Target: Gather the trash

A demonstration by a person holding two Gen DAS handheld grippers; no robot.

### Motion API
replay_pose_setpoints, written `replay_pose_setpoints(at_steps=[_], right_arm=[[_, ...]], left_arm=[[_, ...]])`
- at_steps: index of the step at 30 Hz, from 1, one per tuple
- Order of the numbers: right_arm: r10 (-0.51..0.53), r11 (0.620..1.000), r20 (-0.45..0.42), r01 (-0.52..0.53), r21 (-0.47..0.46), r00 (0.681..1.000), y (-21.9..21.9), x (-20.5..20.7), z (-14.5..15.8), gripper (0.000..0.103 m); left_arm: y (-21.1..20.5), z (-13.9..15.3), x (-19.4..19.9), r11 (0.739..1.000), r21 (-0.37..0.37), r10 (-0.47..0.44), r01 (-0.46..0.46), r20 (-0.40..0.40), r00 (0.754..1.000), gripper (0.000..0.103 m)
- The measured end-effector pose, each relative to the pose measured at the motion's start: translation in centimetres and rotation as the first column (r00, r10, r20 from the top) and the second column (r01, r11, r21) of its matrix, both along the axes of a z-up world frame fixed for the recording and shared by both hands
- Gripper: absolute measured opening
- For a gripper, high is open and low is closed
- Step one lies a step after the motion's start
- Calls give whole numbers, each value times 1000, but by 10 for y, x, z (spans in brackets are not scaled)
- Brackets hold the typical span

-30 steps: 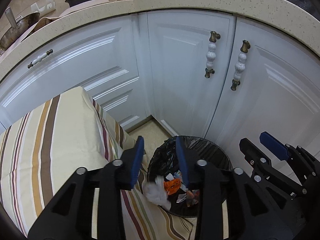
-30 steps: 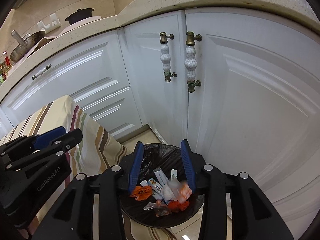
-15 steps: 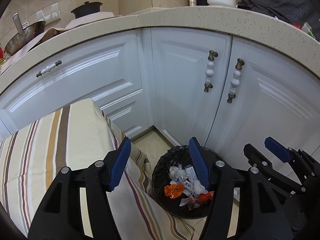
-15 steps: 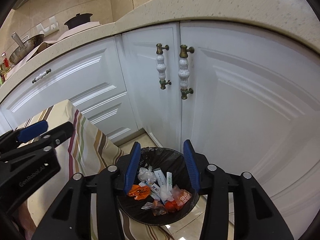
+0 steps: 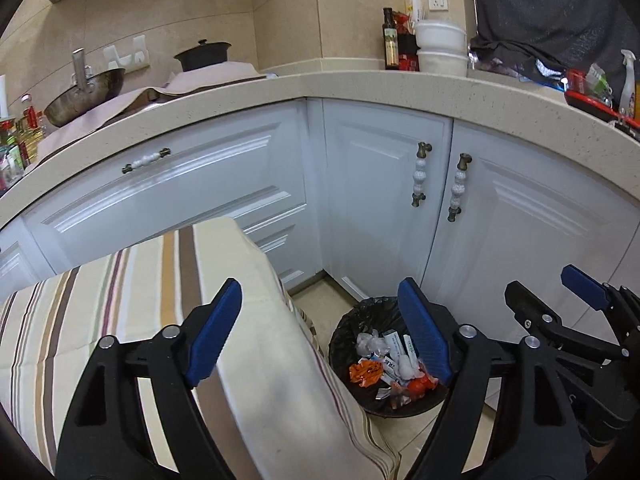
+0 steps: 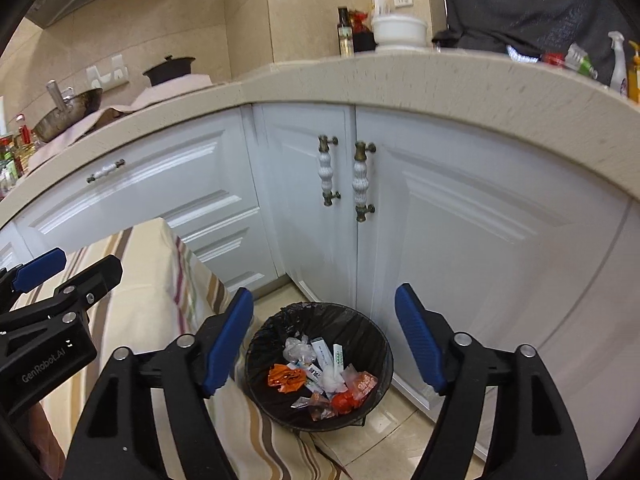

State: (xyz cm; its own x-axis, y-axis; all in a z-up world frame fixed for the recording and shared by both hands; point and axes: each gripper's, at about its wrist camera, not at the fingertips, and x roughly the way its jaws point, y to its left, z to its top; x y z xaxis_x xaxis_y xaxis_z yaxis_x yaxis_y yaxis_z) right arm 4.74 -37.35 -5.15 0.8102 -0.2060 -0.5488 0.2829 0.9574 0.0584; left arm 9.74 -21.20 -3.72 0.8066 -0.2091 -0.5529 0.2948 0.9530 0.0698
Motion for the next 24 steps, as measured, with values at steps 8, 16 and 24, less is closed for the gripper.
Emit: replay_pose_setpoints(at_steps=[8, 16, 24], right_arm=[[11, 1000, 45, -11, -21, 999, 20, -46, 27, 78], [14, 999, 71, -11, -48, 997, 38, -85, 49, 81], [-7, 996, 103, 16, -87, 995, 57, -116, 65, 82]], left_arm=[[28, 23, -48, 1000, -15, -10, 10, 55, 998, 89], [56, 40, -82, 999, -52, -8, 11, 68, 998, 91], [84, 52, -115, 998, -60, 17, -9, 121, 993, 98]])
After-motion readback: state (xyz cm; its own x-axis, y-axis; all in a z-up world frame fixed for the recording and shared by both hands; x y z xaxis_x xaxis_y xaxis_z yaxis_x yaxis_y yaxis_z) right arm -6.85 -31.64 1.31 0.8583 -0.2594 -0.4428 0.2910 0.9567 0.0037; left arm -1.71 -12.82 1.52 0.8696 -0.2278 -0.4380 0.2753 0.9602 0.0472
